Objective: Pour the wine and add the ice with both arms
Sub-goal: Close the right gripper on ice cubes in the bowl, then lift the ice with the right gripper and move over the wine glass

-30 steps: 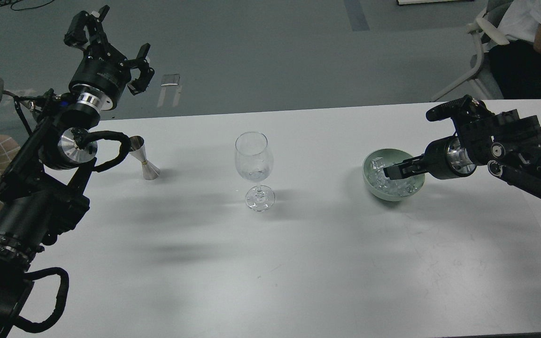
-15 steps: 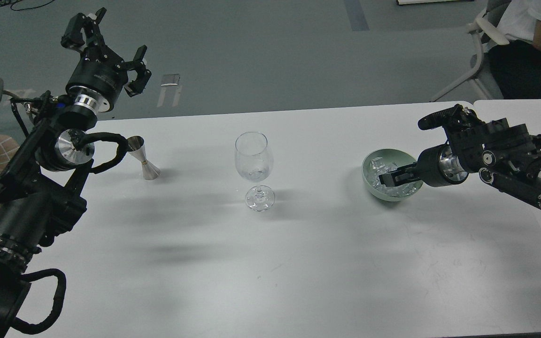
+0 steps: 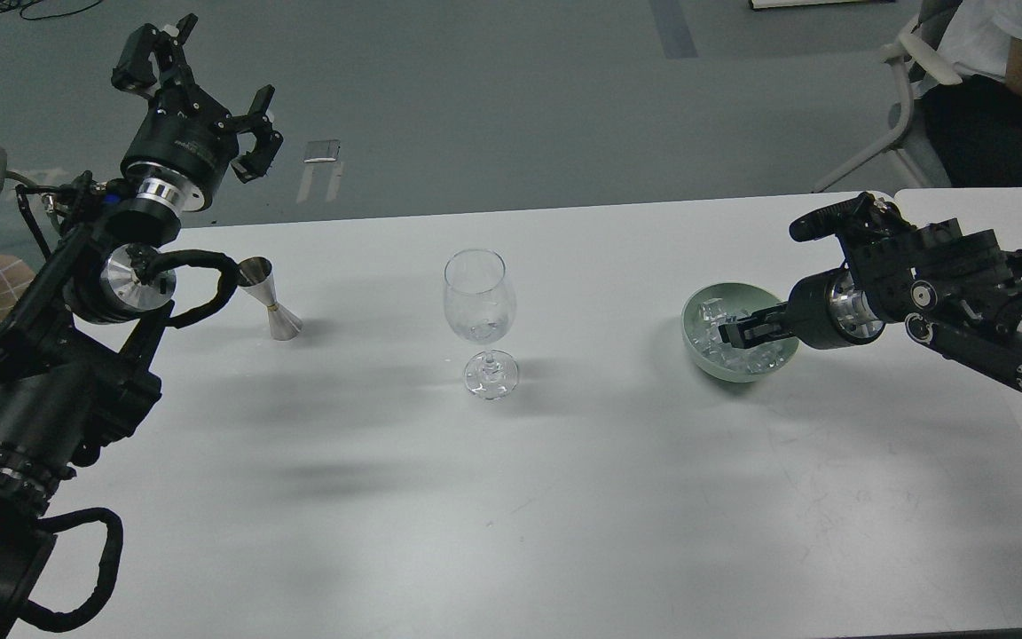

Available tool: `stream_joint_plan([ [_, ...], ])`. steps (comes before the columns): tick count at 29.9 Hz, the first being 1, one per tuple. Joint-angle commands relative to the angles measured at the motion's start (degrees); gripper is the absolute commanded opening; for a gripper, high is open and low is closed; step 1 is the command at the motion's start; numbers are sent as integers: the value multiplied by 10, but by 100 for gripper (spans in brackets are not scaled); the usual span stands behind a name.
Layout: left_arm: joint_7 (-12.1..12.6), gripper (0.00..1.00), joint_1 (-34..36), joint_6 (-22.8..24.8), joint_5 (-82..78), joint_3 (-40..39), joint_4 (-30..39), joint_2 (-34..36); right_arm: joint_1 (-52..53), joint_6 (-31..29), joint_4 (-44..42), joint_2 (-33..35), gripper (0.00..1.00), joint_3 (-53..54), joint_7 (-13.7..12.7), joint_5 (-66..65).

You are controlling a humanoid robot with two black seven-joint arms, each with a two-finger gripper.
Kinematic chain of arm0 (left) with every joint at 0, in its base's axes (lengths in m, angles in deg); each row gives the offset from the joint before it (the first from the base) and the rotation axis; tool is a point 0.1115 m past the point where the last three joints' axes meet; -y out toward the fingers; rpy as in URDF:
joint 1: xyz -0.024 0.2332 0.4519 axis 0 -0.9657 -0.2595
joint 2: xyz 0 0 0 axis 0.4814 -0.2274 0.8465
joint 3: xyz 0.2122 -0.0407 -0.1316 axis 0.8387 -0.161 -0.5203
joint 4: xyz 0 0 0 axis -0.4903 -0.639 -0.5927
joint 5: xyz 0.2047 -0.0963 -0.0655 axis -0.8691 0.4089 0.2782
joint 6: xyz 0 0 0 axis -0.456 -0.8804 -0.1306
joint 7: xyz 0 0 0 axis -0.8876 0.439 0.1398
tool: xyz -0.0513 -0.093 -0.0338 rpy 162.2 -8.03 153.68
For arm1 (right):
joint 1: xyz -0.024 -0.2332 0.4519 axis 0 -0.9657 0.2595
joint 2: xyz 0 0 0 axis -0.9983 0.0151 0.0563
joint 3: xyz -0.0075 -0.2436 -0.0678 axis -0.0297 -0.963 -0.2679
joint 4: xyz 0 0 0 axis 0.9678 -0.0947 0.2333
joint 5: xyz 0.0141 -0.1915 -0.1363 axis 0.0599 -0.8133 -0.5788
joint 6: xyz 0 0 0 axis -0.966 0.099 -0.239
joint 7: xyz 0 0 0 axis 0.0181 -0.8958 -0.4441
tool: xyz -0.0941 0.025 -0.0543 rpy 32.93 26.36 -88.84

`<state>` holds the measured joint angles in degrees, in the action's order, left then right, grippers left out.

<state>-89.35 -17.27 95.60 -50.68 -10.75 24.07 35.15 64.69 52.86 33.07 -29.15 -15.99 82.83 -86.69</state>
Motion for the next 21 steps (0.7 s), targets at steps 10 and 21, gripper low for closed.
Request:
stream_joint_plan([
  [10, 1, 98, 1, -1, 0, 0, 0, 5, 3, 1, 63, 67, 0, 28, 4, 6],
  [21, 0, 98, 1, -3, -1, 0, 0, 4, -1, 0, 159, 160, 0, 139, 4, 7],
])
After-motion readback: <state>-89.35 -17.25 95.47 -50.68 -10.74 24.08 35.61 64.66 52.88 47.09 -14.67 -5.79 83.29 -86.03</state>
